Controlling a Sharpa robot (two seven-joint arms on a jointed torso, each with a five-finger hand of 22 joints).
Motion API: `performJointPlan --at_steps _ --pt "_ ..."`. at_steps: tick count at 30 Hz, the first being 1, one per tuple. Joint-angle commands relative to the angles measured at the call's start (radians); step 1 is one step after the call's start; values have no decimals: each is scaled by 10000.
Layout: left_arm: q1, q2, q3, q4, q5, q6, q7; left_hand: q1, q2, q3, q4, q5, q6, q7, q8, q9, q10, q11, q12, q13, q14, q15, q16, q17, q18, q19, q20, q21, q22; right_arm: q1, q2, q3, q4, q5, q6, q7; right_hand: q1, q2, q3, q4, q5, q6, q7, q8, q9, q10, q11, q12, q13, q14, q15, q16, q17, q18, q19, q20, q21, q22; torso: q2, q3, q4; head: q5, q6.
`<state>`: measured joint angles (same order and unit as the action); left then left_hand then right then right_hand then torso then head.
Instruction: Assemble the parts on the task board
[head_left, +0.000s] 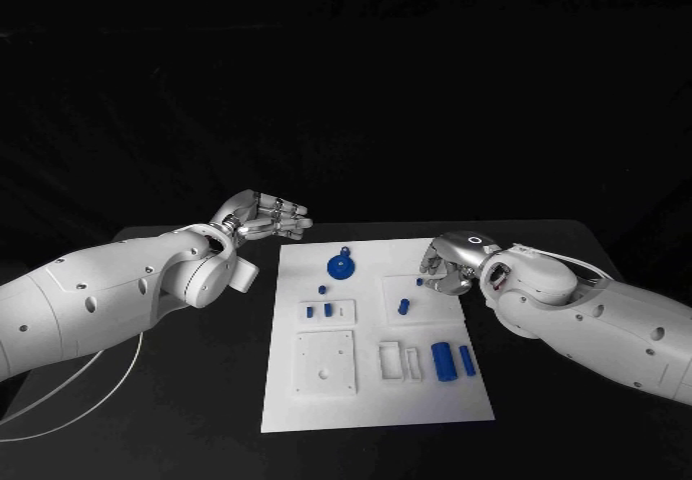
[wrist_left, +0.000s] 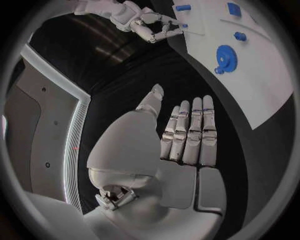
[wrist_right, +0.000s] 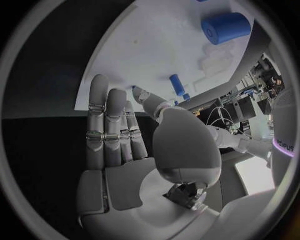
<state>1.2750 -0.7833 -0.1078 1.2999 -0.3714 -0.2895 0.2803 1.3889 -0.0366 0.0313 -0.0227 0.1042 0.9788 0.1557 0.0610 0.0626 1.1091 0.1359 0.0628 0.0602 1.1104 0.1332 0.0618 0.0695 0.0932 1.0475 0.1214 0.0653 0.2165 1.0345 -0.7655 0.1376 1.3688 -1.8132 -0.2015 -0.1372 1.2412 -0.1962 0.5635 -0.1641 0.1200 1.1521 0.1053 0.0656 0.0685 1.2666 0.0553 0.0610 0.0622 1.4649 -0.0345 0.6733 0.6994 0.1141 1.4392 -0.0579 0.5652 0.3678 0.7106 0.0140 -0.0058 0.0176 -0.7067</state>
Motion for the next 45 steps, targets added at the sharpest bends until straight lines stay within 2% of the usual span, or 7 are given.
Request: performJointPlan --at_steps 1,10,19,26,34,42,45 --pt "13 26 6 -30 200 77 255 -54 -36 -4 47 -2 -48 21 53 -3 -58 42 -29 0 -16 36 -3 -4 -25 81 25 58 -116 -22 43 -38 67 -348 -73 -103 9 -71 58 -9 75 -54 11 -26 -5 -78 19 -30 -11 42 51 54 29 193 -14 55 49 63 3 13 -19 40 -41" --pt "14 38 5 -100 184 38 238 -55 -105 33 166 -10 -87 31 51 -7 -91 54 -36 -2 -37 43 -7 -5 -21 218 31 120 -852 -45 181 -111 40 -293 -65 -22 47 -67 189 -6 65 -36 10 -26 -3 -62 15 -28 -11 -2 52 217 98 205 -86 54 116 417 7 13 -16 120 -84" --pt "14 52 4 -91 189 92 251 -109 -94 38 266 -34 -38 28 61 -2 -85 52 -35 -1 -25 40 -5 -2 -18 239 30 130 -912 -49 379 -162 -179 -292 -99 -27 55 0 470 -10 -12 22 -2 -24 -2 24 -12 -29 -9 -27 29 414 172 200 -117 35 208 782 6 8 -11 177 -174" --pt "14 54 2 -68 191 128 251 -109 -94 38 266 -34 -38 28 61 -2 -85 52 -35 -1 -25 40 -5 -2 -18 239 30 130 -912 -48 481 -298 -304 -307 -62 -36 49 94 548 18 -43 114 -30 -24 1 109 -48 -29 -7 -58 -1 500 182 145 -98 4 318 1058 4 8 -19 196 -214" --pt "15 57 1 -56 216 230 261 -108 -69 31 318 -37 8 24 59 -2 -72 48 -35 -1 -16 37 -5 -2 -19 261 27 143 -998 -48 623 -401 -400 -319 38 -3 47 271 560 53 -117 351 -94 -12 22 318 -129 -23 1 -57 -57 564 183 83 -213 -52 602 1596 7 17 -19 209 -236" --pt "15 61 -1 -56 228 303 235 -101 -48 36 322 -36 10 23 61 -1 -74 48 -34 -1 -19 36 -5 -3 -17 265 26 146 -1009 -49 677 -455 -450 -514 23 -145 285 697 681 -289 -94 959 -218 -6 101 1001 -334 -13 51 -73 -203 586 207 2 -324 -205 790 2002 3 15 -25 190 -268" --pt "15 62 -2 -61 229 313 225 -101 -48 36 322 -36 10 23 61 -1 -74 48 -34 -1 -19 36 -5 -3 -17 265 26 146 -1009 -49 682 -463 -441 -643 -21 -263 292 794 1050 -422 -440 1119 -266 -12 165 1208 -381 -11 77 -70 -242 580 211 -1 -331 -250 873 2153 4 21 -29 202 -276"
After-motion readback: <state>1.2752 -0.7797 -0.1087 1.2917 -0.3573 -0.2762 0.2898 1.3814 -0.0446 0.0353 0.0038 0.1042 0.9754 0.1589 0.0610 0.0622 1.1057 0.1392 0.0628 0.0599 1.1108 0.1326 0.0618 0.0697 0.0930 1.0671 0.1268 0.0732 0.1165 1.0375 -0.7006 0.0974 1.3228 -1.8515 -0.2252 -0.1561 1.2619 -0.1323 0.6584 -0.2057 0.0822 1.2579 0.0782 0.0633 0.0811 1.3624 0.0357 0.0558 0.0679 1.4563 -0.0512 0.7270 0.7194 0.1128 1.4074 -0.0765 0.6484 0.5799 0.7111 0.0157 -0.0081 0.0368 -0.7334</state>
